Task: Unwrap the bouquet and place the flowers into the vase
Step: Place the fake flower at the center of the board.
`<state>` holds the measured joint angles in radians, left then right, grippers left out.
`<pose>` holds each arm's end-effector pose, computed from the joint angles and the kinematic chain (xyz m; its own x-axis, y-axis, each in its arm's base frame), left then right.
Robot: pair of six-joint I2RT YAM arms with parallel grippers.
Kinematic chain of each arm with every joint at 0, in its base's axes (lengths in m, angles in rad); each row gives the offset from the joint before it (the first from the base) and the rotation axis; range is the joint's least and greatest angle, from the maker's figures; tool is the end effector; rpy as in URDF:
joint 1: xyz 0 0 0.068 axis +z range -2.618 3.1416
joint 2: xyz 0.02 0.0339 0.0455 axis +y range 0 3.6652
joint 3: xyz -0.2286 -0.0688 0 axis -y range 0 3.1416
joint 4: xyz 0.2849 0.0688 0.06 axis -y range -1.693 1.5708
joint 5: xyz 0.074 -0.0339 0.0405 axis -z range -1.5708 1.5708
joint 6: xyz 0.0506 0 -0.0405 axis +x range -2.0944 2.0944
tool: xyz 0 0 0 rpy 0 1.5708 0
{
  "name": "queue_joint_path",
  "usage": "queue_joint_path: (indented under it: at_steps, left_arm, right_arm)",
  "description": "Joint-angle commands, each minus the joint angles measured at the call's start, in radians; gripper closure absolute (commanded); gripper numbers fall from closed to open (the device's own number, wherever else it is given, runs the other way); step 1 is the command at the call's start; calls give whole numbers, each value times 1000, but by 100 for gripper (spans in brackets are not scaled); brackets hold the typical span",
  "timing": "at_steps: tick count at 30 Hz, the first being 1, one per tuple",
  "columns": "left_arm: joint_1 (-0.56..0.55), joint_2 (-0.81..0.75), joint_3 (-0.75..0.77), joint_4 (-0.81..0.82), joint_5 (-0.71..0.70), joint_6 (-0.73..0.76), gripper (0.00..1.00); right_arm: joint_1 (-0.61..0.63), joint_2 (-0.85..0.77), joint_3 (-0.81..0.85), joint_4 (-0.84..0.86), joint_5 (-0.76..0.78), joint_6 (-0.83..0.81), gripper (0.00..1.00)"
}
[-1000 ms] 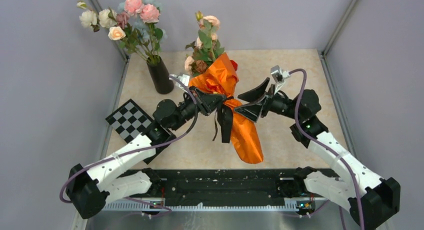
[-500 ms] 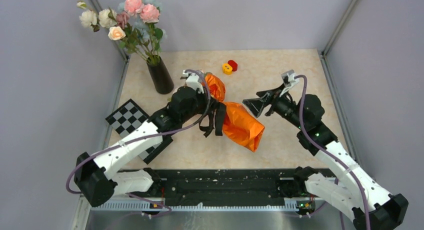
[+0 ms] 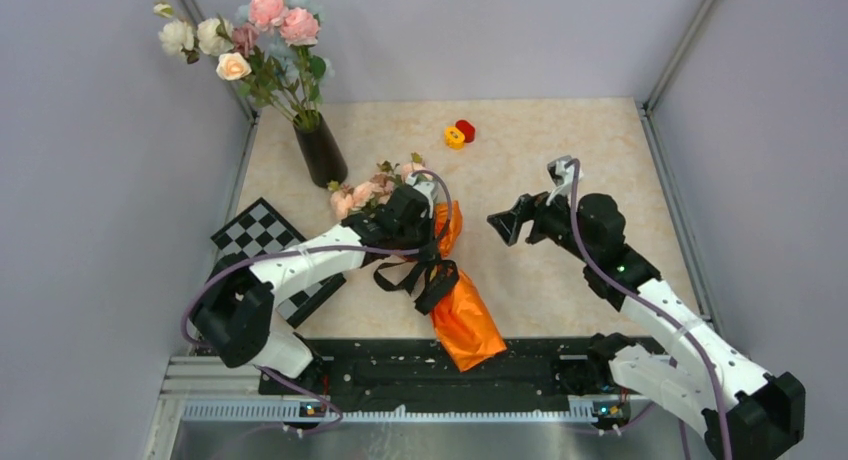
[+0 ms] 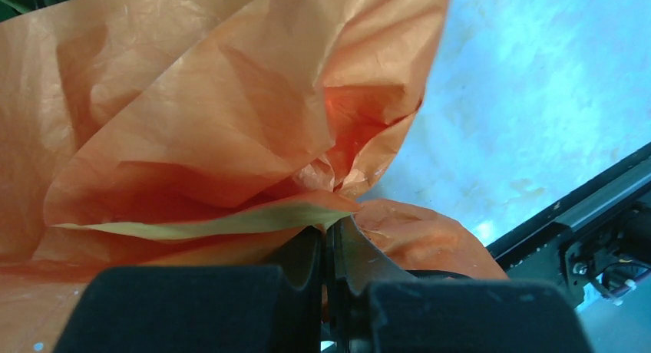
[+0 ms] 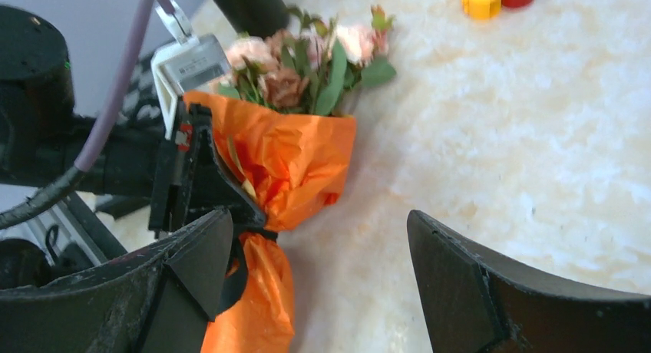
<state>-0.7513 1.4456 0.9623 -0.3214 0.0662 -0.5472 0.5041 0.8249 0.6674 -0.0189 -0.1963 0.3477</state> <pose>0.2593 -0.2468 0.1713 -0.8215 0.0570 -0.5673 0.3363 0.8519 -0.4014 0.2381 0.1426 0.2743 -0.3632 0.1813 -0.9139 -0.5511 0.7491 0.3676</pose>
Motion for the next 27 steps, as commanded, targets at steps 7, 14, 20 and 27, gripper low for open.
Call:
queue_joint_path:
  at_steps: [7,14,20,27]
  left_arm:
    - [-1,-58,-11,76,39,-13,54]
    - [1,-178,15,32,-32,-94,23]
    - [35,-288,-126,68,-95,-216,5]
    - [175,-361,-333,236,31,-357,11]
  right_arm:
    - [12,87,-72,50,-53,20,15]
    - [70,81,-94,-20,-46,12,16]
    - [196,87,-147,-30,1,33,17]
    - [349,114,-201,39,67,110,24]
